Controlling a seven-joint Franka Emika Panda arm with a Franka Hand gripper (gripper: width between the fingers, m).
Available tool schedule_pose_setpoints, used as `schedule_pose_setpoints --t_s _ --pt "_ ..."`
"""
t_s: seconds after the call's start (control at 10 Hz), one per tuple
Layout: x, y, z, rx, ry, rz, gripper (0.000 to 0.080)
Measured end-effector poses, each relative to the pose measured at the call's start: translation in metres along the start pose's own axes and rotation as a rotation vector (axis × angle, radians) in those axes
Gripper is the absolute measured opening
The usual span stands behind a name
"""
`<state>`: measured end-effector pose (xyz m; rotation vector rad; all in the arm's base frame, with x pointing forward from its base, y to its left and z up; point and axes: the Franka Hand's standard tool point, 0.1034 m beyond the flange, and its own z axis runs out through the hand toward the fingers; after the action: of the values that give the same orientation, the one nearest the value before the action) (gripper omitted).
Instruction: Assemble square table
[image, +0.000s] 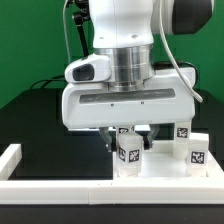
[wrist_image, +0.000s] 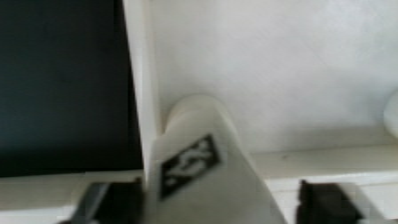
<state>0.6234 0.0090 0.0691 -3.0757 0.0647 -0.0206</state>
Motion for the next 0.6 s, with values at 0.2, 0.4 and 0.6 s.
schedule_pose_setpoints --t_s 0.2,0.4,0.6 --pt "0.0002 0.0013 0.0001 -0.001 0.001 0.150 0.0290" --pt "0.0001 0.0015 0.0002 -0.001 0.001 0.252 0.0290" --pt "0.0001 0.0015 0.0004 -0.001 0.001 0.382 0.0290"
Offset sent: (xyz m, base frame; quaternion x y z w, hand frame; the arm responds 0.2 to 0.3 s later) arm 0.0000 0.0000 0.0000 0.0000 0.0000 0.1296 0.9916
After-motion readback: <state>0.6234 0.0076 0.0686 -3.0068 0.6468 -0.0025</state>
